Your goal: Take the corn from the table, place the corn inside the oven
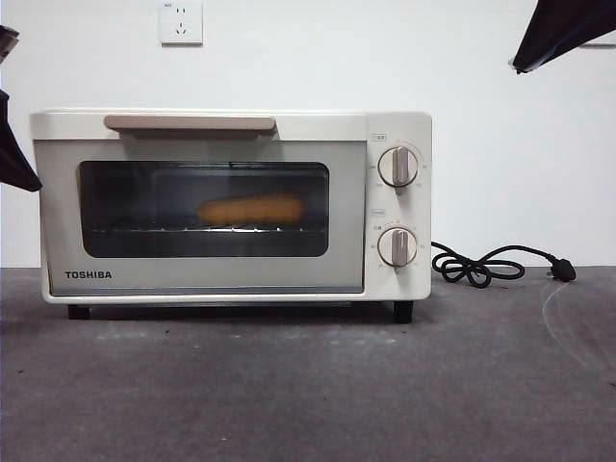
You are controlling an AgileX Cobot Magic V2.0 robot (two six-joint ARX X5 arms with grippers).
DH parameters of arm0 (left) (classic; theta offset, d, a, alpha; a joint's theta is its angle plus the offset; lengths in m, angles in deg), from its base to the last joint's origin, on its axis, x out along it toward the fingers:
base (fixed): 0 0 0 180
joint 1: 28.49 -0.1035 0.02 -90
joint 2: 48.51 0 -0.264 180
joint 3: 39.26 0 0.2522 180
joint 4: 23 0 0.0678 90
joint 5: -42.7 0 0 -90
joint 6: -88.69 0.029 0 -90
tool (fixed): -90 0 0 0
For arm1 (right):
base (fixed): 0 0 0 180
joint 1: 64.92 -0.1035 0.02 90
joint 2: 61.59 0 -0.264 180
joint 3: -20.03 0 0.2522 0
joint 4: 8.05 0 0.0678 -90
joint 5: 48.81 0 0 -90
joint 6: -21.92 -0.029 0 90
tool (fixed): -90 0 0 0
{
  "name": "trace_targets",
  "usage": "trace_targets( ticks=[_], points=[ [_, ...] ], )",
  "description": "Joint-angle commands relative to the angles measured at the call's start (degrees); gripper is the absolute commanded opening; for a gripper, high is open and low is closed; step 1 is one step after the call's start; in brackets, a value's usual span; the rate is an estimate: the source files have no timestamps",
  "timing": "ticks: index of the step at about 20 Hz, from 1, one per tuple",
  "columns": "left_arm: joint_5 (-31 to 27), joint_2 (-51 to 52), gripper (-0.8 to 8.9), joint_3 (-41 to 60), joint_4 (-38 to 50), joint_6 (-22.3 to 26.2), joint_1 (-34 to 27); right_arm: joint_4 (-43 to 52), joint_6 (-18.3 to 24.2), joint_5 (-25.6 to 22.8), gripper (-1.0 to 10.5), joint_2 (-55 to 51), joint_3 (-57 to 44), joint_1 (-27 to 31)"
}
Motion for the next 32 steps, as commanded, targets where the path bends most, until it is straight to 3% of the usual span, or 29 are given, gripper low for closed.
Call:
trace_targets(
  ticks=[1, 11, 17, 20, 27, 32],
  points=[
    [0.48, 0.07, -0.08, -0.17, 1.81, -1.25, 0.13, 0.33, 0.46, 0.22, -0.1, 0.24, 0.07, 0.04],
    [4.28, 0.07, -0.08, -0.24, 14.03, -11.34, 0.11, 0.63, 0.46, 0.20, -0.1, 0.24, 0.07, 0.04],
    [4.35, 0.09, -0.08, -0.28, 13.88, -11.72, -0.96, 0.61, 0.46, 0.20, -0.1, 0.24, 0.07, 0.04],
    [4.33, 1.92, -0.08, -0.28, 11.41, -9.57, -0.79, 0.61, 0.44, 0.22, -0.1, 0.24, 0.07, 0.04],
    [4.04, 19.12, -0.08, -0.28, 7.65, -8.31, 3.87, 0.85, 0.42, 0.24, -0.1, 0.24, 0.07, 0.04],
    [-6.80, 34.32, -0.08, -0.28, 3.45, -10.32, 15.78, 0.83, 0.35, 0.31, -0.1, 0.24, 0.07, 0.00]
  ],
)
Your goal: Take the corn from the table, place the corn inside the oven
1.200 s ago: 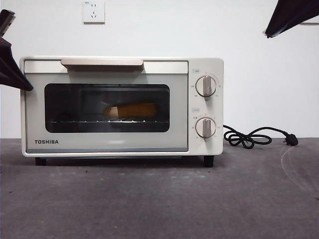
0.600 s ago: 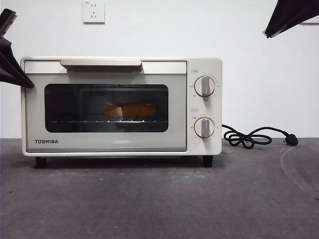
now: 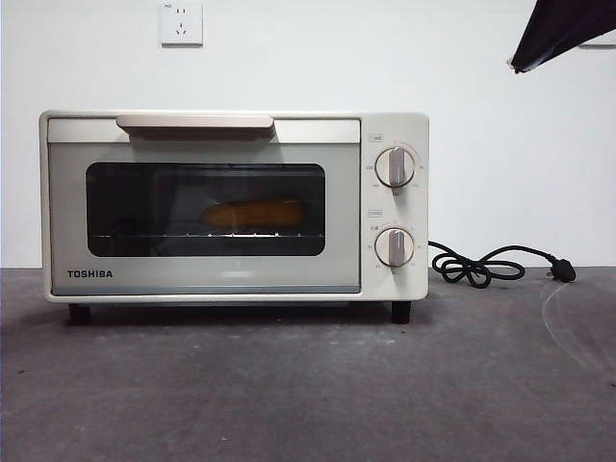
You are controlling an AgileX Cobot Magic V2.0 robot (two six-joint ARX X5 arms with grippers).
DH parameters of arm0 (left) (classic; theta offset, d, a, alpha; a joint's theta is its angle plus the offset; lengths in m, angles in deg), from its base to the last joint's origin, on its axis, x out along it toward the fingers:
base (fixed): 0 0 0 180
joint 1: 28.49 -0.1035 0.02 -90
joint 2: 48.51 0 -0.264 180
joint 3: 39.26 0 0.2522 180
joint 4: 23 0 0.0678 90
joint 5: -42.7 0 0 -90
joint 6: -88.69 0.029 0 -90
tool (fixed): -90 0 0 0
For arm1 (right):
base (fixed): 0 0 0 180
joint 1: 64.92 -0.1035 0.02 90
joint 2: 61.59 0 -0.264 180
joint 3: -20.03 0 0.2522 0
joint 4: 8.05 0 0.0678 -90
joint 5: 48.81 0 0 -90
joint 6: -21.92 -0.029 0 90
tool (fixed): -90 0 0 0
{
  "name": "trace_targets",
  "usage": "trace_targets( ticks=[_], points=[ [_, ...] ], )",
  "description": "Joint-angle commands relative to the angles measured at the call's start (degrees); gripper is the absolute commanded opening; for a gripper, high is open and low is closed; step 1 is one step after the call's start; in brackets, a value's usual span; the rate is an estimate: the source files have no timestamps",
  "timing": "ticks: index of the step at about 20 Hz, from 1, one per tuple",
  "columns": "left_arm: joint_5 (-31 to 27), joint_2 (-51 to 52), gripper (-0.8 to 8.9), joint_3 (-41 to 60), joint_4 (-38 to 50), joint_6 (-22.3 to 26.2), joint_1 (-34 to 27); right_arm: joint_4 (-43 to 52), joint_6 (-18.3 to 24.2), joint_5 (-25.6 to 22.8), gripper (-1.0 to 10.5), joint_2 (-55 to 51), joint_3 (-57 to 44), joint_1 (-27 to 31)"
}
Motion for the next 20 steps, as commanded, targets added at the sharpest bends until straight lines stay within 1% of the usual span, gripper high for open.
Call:
trace_targets(
  ticks=[1, 5, 6, 7, 8, 11, 16, 17, 19, 20],
  points=[
    [-6.45, 5.33, -0.08, -0.09, -1.31, -1.49, 5.62, 0.31, 0.37, 0.85, -0.1, 0.24, 0.07, 0.00],
    [-27.87, 11.43, -0.08, -0.09, -7.13, -5.38, 15.30, 0.33, 0.37, 4.15, -0.1, 0.24, 0.07, 0.00],
    [-31.76, 11.93, -0.08, -0.09, -9.18, -5.73, 17.05, 0.37, 0.37, 4.24, -0.1, 0.24, 0.07, 0.00],
    [-34.16, 12.11, -0.08, -0.07, -11.04, -6.40, 18.40, 0.42, 0.37, 4.22, -0.1, 0.24, 0.07, 0.00],
    [-35.26, 12.11, -0.08, -0.07, -12.20, -6.49, 19.41, 0.50, 0.35, 4.22, -0.1, 0.24, 0.07, 0.00],
    [-34.99, 11.91, -0.08, -0.09, -11.34, -6.49, 20.79, 2.08, 0.35, 4.07, -0.1, 0.24, 0.07, 0.00],
    [-34.99, 11.72, -0.04, -0.09, -10.51, -6.82, 20.94, 2.21, 0.44, 3.93, -0.1, 0.24, 0.07, 0.00],
    [-34.97, 11.61, -0.04, -0.09, -10.67, -7.93, 20.94, 2.32, 0.44, 3.52, -0.1, 0.24, 0.07, 0.00],
    [-34.99, 11.02, -0.04, -0.09, -10.27, -7.80, 20.92, 2.43, 0.44, 2.12, -0.1, 0.24, 0.07, 0.00],
    [-35.01, 10.40, -0.04, -0.09, -10.19, -7.80, 20.92, 2.71, 0.44, 0.68, -0.1, 0.24, 0.07, 0.00]
  ],
)
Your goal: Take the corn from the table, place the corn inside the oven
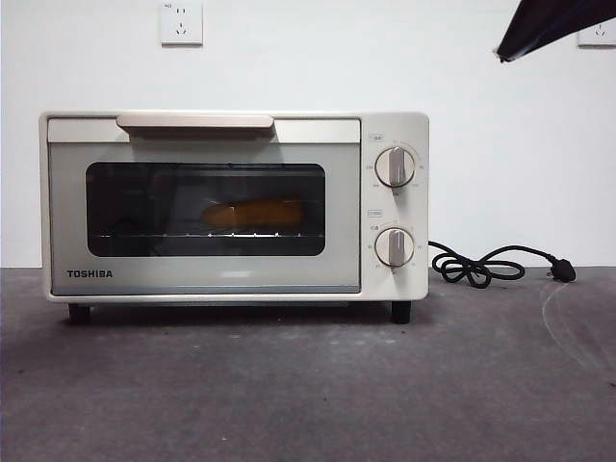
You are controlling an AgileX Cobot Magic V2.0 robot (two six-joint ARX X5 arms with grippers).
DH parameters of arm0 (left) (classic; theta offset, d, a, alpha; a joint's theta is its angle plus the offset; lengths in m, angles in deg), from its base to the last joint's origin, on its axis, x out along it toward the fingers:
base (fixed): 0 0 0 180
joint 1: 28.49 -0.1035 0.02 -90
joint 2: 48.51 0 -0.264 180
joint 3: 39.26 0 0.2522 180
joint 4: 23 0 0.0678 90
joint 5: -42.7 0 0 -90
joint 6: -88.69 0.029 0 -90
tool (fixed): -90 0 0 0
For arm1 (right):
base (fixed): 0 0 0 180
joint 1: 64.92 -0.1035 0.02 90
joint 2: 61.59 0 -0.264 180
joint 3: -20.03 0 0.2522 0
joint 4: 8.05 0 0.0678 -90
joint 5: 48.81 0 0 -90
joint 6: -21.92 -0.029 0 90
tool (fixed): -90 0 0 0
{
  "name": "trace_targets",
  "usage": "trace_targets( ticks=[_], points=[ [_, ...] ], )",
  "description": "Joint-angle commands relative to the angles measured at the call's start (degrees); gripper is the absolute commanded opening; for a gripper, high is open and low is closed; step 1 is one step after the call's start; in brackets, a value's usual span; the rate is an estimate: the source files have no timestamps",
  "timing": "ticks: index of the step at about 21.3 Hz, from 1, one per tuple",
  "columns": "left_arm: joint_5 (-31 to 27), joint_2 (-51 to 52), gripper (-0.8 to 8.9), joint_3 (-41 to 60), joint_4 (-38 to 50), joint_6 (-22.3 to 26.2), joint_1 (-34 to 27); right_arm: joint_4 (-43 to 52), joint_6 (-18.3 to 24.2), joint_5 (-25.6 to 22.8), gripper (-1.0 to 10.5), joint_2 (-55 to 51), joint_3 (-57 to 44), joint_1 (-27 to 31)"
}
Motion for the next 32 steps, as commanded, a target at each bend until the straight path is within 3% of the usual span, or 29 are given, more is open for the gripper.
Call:
trace_targets(
  ticks=[1, 7, 11, 13, 16, 18, 24, 28, 32],
  points=[
    [-0.17, -1.29, -0.04, -0.04, 0.83, -0.57, 0.13, 1.18, 0.44, -2.64, -0.1, 0.24, 0.07, 0.00],
    [-0.15, -6.67, -0.04, -0.04, 1.07, -0.57, 0.13, 7.93, 0.44, -11.47, -0.1, 0.24, 0.07, 0.00],
    [0.09, -2.43, -0.04, -0.04, 5.49, 1.81, -5.27, 13.73, 0.44, -16.39, -0.1, 0.24, 0.07, 0.00],
    [0.28, 2.78, -0.04, 0.13, 14.97, -1.55, -10.69, 16.33, 0.44, -18.38, 0.0, 0.24, 0.07, 0.00],
    [0.33, 11.61, -0.04, 4.09, 36.17, -7.91, -18.27, 18.34, 0.44, -20.28, 0.0, 0.24, 0.07, 0.00],
    [0.66, 17.40, -0.04, 11.26, 49.70, -7.43, -20.06, 18.95, 0.44, -20.44, 0.0, 0.24, 0.07, 0.00],
    [3.41, 31.52, -0.04, 36.70, 78.49, -2.73, -21.16, 19.28, 0.44, -20.44, 0.0, 0.24, 0.07, 0.00],
    [2.93, 38.86, -0.04, 51.74, 88.37, -0.96, -21.64, 19.28, 0.44, -20.44, 0.0, 0.24, 0.07, 0.00],
    [2.82, 43.01, -0.04, 60.63, 88.74, -0.15, -21.94, 19.26, 0.44, -20.46, 0.0, 0.24, 0.07, 0.00]
  ],
)
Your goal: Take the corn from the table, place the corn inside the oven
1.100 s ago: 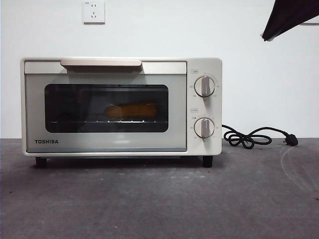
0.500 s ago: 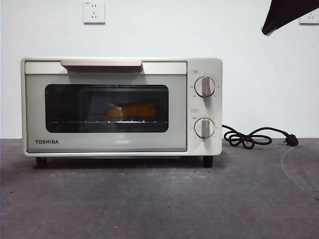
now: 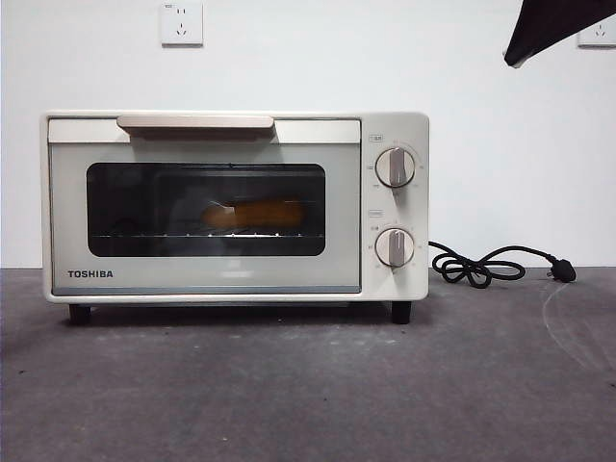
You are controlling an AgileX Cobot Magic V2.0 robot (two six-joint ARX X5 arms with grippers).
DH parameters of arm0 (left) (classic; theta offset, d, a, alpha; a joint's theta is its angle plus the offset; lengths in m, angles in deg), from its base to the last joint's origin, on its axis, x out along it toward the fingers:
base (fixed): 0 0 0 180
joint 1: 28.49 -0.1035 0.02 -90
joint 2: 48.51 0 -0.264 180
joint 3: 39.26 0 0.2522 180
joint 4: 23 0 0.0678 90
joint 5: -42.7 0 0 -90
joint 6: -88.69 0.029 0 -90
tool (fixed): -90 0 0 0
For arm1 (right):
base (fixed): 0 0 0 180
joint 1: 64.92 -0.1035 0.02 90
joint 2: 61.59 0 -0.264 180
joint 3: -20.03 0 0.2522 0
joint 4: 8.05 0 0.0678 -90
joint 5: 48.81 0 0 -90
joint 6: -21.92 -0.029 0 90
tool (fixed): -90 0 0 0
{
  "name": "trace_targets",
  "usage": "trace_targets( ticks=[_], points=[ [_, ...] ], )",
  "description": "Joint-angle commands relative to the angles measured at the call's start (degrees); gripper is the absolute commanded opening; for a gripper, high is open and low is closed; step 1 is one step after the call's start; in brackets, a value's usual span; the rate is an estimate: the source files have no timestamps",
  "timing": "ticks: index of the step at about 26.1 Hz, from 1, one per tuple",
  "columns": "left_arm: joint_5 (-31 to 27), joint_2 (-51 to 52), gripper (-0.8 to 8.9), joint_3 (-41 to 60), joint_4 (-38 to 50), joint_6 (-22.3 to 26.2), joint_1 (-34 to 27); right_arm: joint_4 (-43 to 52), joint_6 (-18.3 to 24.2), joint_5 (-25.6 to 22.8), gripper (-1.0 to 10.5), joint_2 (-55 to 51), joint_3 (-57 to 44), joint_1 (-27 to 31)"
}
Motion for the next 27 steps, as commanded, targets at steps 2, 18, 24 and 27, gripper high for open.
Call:
trace_targets(
  ticks=[2, 18, 24, 27],
  points=[
    [-0.20, 2.34, -0.04, 5.66, -1.09, 1.53, -0.24, 0.37, 0.22, -0.07, 0.0, 0.24, 0.07, 0.00],
    [-0.44, 6.47, -0.04, 7.96, -15.06, 7.21, -0.24, 0.35, 0.22, -0.09, 0.0, 0.24, 0.07, 0.00],
    [-0.81, 6.49, -0.04, 12.07, -16.24, 6.93, -0.28, 0.35, 0.22, -0.24, 0.0, 0.24, 0.07, 0.00],
    [-0.83, 6.49, -0.04, 12.07, -18.99, 7.15, -0.26, 0.35, 0.22, -0.22, 0.0, 0.24, 0.07, 0.00]
  ],
)
